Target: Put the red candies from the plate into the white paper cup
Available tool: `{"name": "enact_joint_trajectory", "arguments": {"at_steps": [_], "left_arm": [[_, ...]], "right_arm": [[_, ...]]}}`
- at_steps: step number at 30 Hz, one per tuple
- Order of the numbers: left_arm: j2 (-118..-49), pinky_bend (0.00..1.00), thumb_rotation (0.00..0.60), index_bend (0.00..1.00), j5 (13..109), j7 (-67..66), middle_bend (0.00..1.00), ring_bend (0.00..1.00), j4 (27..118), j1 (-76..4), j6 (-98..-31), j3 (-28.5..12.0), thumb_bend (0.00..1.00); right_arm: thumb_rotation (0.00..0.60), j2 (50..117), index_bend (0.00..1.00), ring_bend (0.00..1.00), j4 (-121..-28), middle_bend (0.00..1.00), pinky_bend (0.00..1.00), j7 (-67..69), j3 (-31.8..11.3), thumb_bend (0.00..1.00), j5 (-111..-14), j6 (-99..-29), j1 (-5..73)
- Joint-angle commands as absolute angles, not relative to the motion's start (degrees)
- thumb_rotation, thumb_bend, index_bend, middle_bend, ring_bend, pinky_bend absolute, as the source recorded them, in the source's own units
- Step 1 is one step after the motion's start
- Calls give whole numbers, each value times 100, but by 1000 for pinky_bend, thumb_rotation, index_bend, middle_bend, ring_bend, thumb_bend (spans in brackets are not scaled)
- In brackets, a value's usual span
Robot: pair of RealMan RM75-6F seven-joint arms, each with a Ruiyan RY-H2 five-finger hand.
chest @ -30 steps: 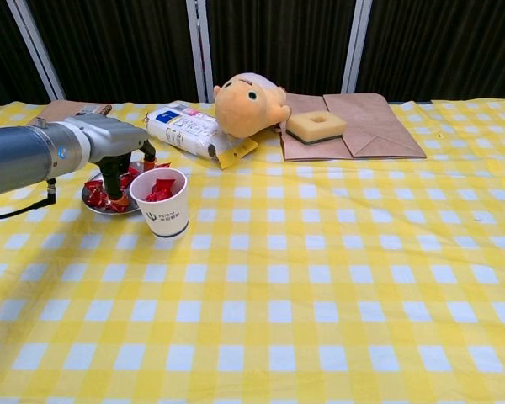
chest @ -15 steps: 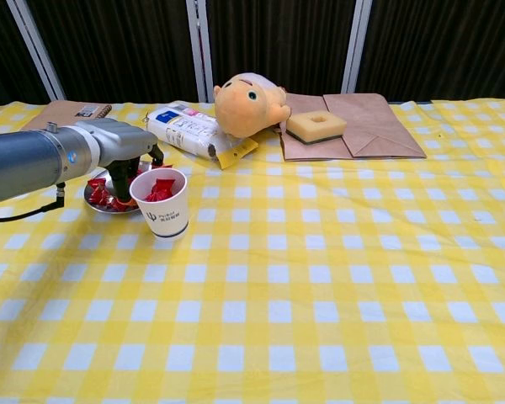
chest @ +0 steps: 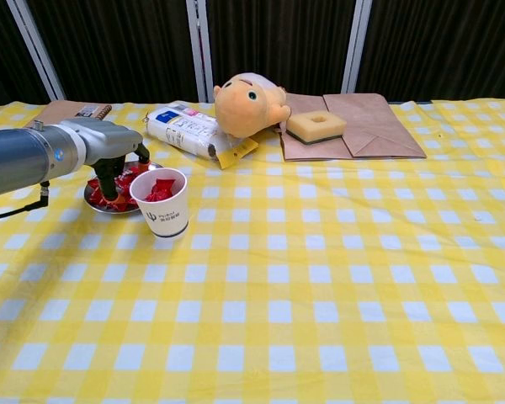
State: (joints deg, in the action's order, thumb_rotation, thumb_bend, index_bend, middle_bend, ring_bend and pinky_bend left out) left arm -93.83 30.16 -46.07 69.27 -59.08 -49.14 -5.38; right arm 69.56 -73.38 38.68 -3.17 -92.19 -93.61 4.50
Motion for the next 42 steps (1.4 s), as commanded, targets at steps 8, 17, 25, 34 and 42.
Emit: {"name": "enact_joint_trajectory", "arguments": {"at_steps": [8, 17, 25, 34, 42], "left_arm": [[-9422, 988, 600, 345, 3004, -4613, 942, 1000, 6822, -5884, -4916, -567, 309], [-9537, 988, 600, 389, 2853, -4714, 944, 1000, 6672, -5896, -4860, -575, 309], [-9619, 988, 600, 433, 2816, -4741, 949, 1000, 6597, -5901, -4817, -587, 364], [-9535, 988, 600, 476, 2950, -4677, 952, 1000, 6721, -5853, -4945, -632, 397], [-9294, 988, 600, 526, 3018, -4658, 955, 1000, 7022, -5807, -5091, -691, 398]], "right_arm": [[600, 6949, 0, 0, -7342, 0, 0, 3888, -322, 423, -9203, -9338, 456], [600, 6941, 0, 0, -7360, 0, 0, 3915, -325, 423, -9192, -9337, 450], [600, 6938, 0, 0, -7367, 0, 0, 3917, -321, 423, -9191, -9318, 453], [600, 6937, 0, 0, -7364, 0, 0, 3923, -317, 423, -9206, -9325, 454], [600, 6943, 0, 0, -7357, 0, 0, 3911, -320, 423, -9211, -9344, 448]]}}
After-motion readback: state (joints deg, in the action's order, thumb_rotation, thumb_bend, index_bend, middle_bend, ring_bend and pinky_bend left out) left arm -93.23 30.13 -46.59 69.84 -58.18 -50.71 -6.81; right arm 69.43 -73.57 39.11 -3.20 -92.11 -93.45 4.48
